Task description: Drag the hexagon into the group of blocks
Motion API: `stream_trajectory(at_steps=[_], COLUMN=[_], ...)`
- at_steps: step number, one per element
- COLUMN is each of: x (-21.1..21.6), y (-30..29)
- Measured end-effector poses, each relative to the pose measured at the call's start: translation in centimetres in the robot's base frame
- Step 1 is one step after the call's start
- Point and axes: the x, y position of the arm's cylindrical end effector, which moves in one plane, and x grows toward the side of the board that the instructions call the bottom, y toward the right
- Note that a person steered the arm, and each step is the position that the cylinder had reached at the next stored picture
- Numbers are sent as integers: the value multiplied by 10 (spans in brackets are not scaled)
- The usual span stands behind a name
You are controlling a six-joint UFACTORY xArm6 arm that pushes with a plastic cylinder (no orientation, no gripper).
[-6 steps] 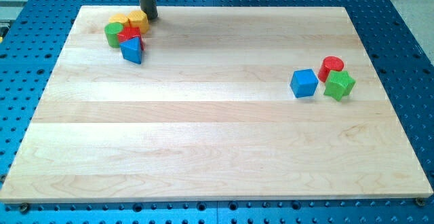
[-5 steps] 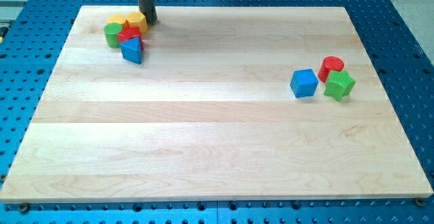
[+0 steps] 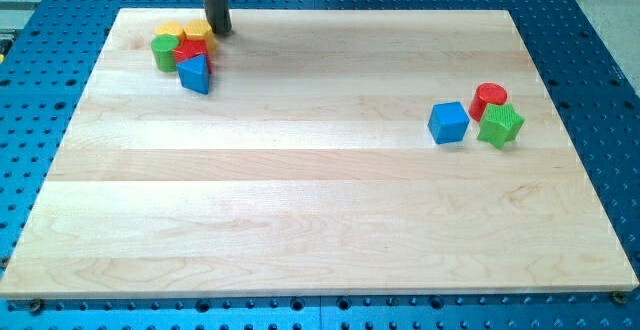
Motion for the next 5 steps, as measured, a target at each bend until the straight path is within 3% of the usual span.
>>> stream_trajectory(at_steps=[5], x=[21], y=[-4])
